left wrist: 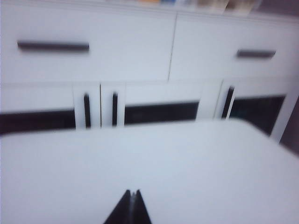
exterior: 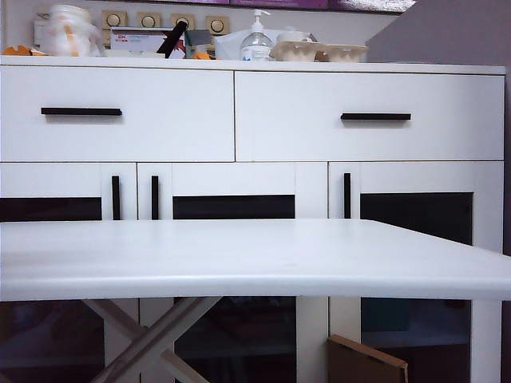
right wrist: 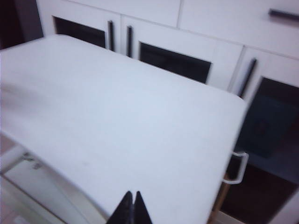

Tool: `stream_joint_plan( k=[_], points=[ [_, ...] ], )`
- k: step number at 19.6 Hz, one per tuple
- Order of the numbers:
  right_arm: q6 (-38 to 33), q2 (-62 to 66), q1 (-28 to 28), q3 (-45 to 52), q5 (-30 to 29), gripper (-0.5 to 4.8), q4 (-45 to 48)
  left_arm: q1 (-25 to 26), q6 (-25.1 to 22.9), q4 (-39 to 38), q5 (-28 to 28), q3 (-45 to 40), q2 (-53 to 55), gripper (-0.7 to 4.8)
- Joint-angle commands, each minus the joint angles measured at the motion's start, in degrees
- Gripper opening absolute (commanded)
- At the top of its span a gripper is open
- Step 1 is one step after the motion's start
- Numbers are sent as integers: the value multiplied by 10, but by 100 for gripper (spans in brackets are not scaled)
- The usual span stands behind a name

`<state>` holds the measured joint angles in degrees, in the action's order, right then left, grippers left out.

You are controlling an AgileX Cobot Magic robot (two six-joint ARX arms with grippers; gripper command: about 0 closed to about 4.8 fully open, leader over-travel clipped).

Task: Pick up a can of beer from the white table, open the left drawer, place the beer inside the drawer, and finally close the drawer.

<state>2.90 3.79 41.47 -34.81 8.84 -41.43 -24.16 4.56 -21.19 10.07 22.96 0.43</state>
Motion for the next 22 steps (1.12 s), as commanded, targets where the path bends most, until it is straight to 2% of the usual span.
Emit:
stream_joint_plan(
  k=[1, 4, 7, 11, 14, 16, 18, 22],
  points=[
    [1, -1, 2, -2, 2, -1, 5, 40, 0, 21, -31, -37, -2, -6],
    [1, -1, 1, -2, 1, -1, 5, 123, 0, 91, -125, -97, -2, -6],
    [1, -2, 1, -2, 1, -1, 5, 184, 2, 144, -179, -145, -2, -6],
    [1, -2, 1, -2, 1, -1, 5, 233, 2, 208, -178, -186, -2, -6],
    [1, -2, 1, -2, 1, -1, 5, 250, -1, 260, -179, -221, -2, -6],
    [1, -2, 1, -2, 1, -1, 5, 250, -25, 246, -174, -224, -2, -6],
    [1, -2, 1, -2, 1, -1, 5, 248, -53, 242, -143, -224, -2, -6],
    [1, -2, 1, -2, 1, -1, 5, 228, -61, 191, -85, -224, -2, -6]
  ],
)
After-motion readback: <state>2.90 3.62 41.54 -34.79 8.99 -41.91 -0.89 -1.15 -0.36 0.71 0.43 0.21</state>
